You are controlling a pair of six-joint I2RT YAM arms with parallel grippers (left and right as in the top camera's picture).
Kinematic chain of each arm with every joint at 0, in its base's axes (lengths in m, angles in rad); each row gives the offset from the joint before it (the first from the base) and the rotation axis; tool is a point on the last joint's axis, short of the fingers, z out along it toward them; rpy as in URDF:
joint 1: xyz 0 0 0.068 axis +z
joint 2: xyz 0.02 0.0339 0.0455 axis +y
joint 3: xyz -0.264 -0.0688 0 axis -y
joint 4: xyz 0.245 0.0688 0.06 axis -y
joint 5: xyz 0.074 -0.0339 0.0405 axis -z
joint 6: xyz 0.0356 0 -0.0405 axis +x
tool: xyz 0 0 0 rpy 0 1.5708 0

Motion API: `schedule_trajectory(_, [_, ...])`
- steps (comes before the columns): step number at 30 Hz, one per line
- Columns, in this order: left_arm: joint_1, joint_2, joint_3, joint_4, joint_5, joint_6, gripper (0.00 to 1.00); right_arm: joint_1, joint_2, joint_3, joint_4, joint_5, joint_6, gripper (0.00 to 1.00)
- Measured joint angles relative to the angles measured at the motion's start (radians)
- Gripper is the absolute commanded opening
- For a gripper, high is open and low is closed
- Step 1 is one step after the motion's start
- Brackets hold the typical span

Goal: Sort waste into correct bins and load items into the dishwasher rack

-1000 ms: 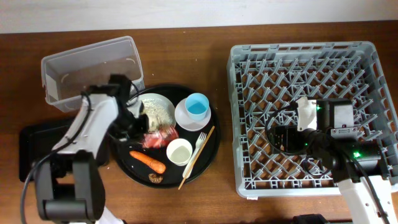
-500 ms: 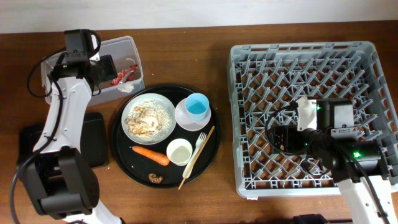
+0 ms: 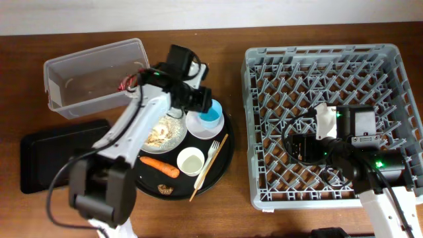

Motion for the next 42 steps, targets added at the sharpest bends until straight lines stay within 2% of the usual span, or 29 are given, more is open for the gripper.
schedule_trajectory(3, [-0.02,0.076,0.0,-0.027,0.0,0.0,0.51,0.0,0.0,0.0,-0.004,0.0,0.0,0.99])
schedule_trajectory(4, [-0.02,0.096,0.0,-0.029,0.0,0.0,0.45,0.0,0.0,0.0,-0.004,0.0,0.0,0.98])
schedule_trajectory(5, [-0.02,0.105,0.0,-0.03,-0.001,0.0,0.24,0.0,0.0,0.0,-0.004,0.0,0.0,0.99])
schedule_trajectory(6, [-0.02,0.105,0.0,-0.029,-0.001,0.0,0.08,0.0,0.0,0.0,-0.004,0.0,-0.001,0.99])
schedule_trajectory(8, [-0.019,0.105,0.0,-0.031,-0.005,0.002,0.01,0.0,0.0,0.0,-0.004,0.0,0.0,0.99])
schedule_trajectory(12, [0.028,0.102,0.048,-0.119,-0.026,0.0,0.0,0.0,0.0,0.0,-0.007,0.024,0.0,0.99])
schedule_trajectory(14, [0.087,0.077,0.088,-0.155,0.016,0.0,0.0,0.0,0.0,0.0,0.014,0.076,0.0,0.99])
schedule_trajectory(17, [0.174,-0.01,0.119,-0.148,0.311,0.018,0.0,-0.109,0.002,0.002,0.108,0.051,0.011,0.99])
schedule_trajectory(19, [0.177,-0.014,0.121,-0.149,0.514,0.035,0.0,-0.17,0.014,0.003,0.146,-0.11,-0.04,0.99])
schedule_trajectory(22, [0.132,-0.014,0.121,-0.152,0.821,0.073,0.0,-0.191,0.136,0.003,0.163,-0.644,-0.293,0.99])
schedule_trajectory(23, [0.105,-0.014,0.121,-0.153,0.88,0.08,0.0,-0.191,0.169,0.003,0.164,-0.754,-0.345,0.99])
schedule_trajectory(26, [0.018,-0.014,0.121,-0.172,0.952,0.089,0.0,-0.189,0.237,0.003,0.193,-0.966,-0.425,0.99])
schedule_trajectory(29, [-0.026,-0.014,0.121,-0.172,0.968,0.093,0.0,-0.145,0.252,0.003,0.229,-1.062,-0.451,1.0])
schedule_trajectory(32, [-0.03,-0.014,0.121,-0.174,0.975,0.094,0.0,-0.087,0.252,0.003,0.263,-1.086,-0.461,0.76])
schedule_trajectory(35, [-0.03,-0.014,0.121,-0.179,1.004,0.098,0.0,-0.083,0.255,0.003,0.265,-1.077,-0.459,0.65])
schedule_trajectory(37, [-0.03,-0.014,0.121,-0.18,1.013,0.098,0.01,-0.083,0.255,0.003,0.266,-1.075,-0.462,0.65])
schedule_trajectory(38, [-0.03,-0.014,0.121,-0.18,1.015,0.098,0.02,-0.083,0.255,0.003,0.268,-1.075,-0.461,0.62])
schedule_trajectory(40, [-0.03,-0.014,0.121,-0.179,1.017,0.098,0.14,-0.083,0.255,0.003,0.273,-1.077,-0.46,0.57])
schedule_trajectory(42, [-0.029,-0.014,0.121,-0.179,1.001,0.101,0.36,-0.08,0.255,0.003,0.283,-1.076,-0.457,0.53])
